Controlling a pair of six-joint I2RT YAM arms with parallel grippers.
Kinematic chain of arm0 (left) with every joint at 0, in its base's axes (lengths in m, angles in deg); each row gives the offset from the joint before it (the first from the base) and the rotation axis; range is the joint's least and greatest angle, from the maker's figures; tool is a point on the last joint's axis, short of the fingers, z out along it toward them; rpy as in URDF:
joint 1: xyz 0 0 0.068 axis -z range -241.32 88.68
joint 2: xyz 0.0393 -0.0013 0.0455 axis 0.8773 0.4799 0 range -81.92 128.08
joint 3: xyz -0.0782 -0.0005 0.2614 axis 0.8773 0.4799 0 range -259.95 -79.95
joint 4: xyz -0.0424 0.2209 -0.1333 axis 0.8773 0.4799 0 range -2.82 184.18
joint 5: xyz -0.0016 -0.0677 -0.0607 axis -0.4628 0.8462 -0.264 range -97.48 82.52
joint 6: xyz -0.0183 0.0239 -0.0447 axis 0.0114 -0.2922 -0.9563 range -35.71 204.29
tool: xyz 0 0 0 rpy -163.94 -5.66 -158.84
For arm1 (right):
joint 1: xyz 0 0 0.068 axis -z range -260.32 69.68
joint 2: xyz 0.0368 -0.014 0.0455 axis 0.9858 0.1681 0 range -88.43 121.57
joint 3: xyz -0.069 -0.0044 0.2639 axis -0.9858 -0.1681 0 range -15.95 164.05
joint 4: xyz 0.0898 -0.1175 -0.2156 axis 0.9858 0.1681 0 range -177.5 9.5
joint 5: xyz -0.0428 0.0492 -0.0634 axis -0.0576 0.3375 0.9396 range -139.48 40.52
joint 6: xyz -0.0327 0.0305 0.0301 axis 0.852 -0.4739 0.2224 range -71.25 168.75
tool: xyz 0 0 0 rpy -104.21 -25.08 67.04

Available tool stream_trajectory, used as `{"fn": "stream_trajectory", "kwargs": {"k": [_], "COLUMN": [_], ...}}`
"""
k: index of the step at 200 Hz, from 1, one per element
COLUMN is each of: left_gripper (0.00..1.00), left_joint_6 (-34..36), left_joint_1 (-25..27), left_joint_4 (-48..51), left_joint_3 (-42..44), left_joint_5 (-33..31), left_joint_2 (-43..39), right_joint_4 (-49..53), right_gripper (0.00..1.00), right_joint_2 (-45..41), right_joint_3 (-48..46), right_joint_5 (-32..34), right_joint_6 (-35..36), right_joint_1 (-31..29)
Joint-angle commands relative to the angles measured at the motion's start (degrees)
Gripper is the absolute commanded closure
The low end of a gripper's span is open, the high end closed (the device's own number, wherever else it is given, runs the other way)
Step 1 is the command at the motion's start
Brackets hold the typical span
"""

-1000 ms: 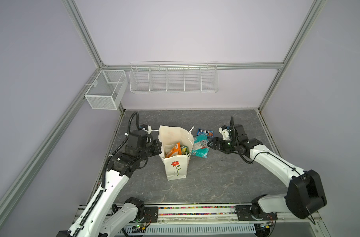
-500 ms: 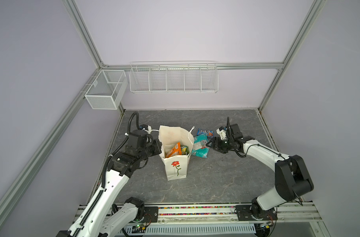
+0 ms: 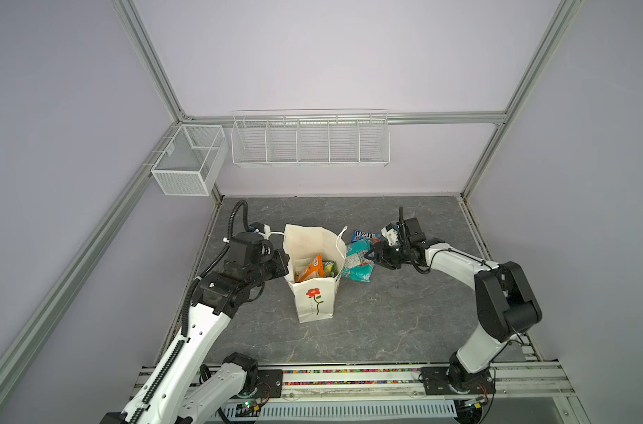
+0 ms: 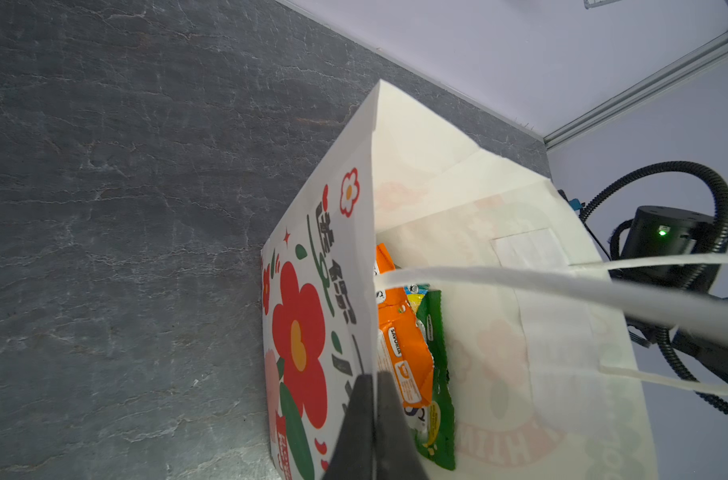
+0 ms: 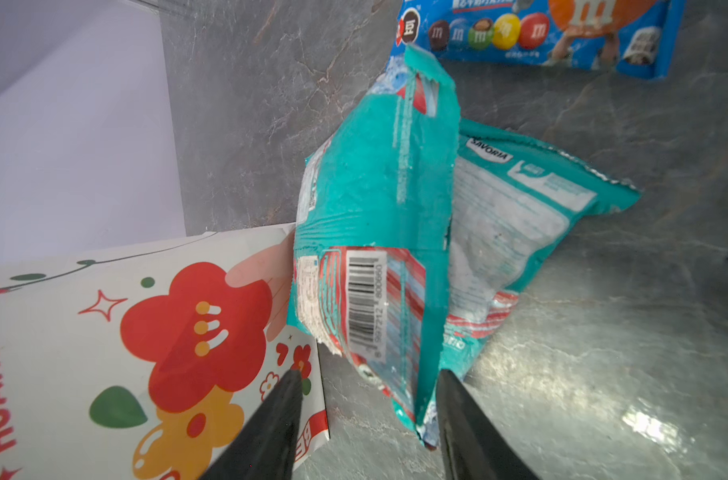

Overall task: Place the snacks into the paper bag
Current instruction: 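Close the right gripper on the teal packet's edge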

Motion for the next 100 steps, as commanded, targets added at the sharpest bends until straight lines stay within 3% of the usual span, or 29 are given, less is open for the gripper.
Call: {"fn": "stream_trajectory", "kwargs": {"k": [1,100], "left_gripper": [1.00,1.00], "left_joint_6": [-0.34,-0.33], "left_joint_1": [-0.25,-0.30], "left_joint_4": [-1.18,-1.06], "left_joint_3": [0.07,0.08], "left_joint_5": [-0.08,-0.40], "left_joint_2": [-1.02,-1.14], "right_joint_4": [-1.08,-2.67], "right_gripper": [0.48,0.80], "right_joint_2": [1.32,2.78], "right_joint_3": [0.97,0.79], "right_joint_5": [-0.93,-2.69], "right_joint_6": [-0.45,-0.09], "right_joint_1": [0.20,0.17]}}
